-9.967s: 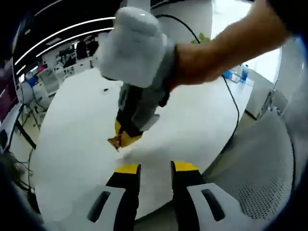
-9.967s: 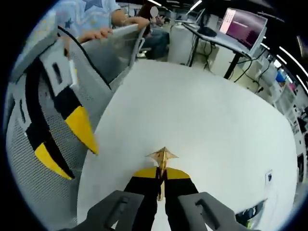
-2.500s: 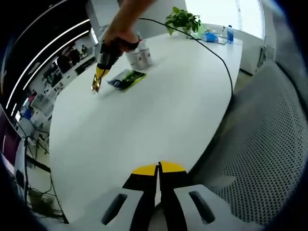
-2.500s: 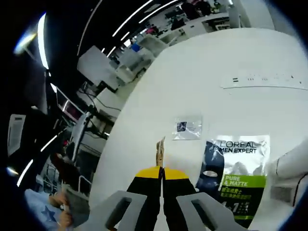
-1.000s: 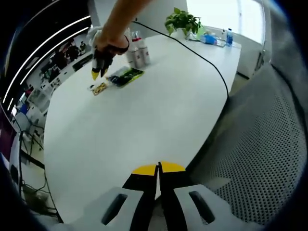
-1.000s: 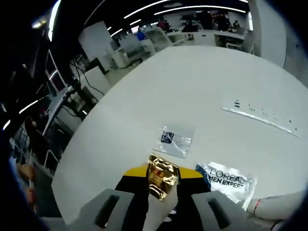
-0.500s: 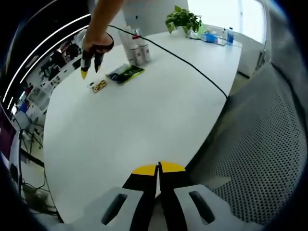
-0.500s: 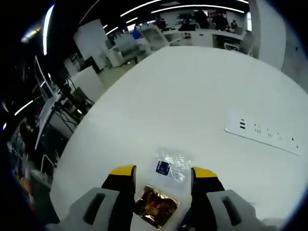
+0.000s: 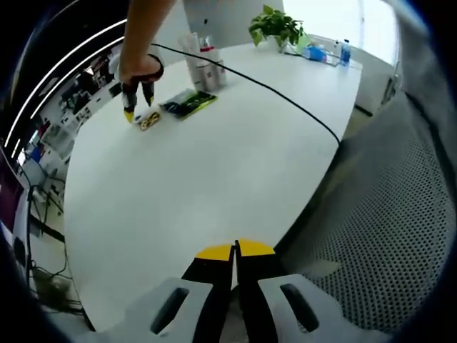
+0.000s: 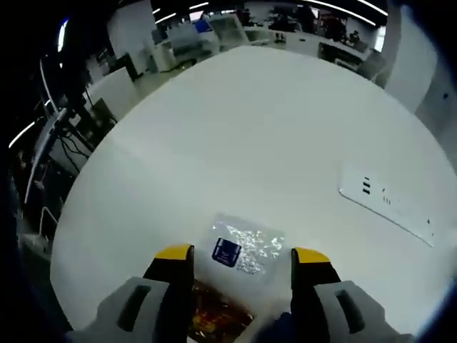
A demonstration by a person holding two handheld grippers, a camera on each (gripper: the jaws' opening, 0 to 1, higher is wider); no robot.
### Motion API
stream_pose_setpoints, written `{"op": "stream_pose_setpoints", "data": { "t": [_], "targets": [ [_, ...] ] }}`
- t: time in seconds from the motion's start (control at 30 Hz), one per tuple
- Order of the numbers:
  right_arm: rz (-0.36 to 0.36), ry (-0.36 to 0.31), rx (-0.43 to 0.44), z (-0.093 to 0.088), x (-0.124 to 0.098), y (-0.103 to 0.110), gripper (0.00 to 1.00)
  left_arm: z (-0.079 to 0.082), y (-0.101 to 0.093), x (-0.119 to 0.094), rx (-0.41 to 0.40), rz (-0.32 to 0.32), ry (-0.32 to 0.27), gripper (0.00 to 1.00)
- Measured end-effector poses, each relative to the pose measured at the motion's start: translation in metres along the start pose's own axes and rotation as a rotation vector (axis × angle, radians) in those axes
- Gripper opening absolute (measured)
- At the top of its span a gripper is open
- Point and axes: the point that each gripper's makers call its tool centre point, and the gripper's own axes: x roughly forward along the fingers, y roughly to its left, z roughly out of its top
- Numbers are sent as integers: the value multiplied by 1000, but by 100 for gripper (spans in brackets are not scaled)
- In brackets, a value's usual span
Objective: Arrange the skincare products in the storage area until every visible bottle or jar stands upright without overlapping.
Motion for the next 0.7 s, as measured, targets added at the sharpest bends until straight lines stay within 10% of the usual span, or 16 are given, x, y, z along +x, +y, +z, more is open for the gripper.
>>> {"op": "stream_pose_setpoints", "data": {
  "t": [0.7],
  "targets": [
    [21, -48, -97, 5, 0, 5, 41, -4, 0, 1, -1, -5, 15, 0]
  ]
}}
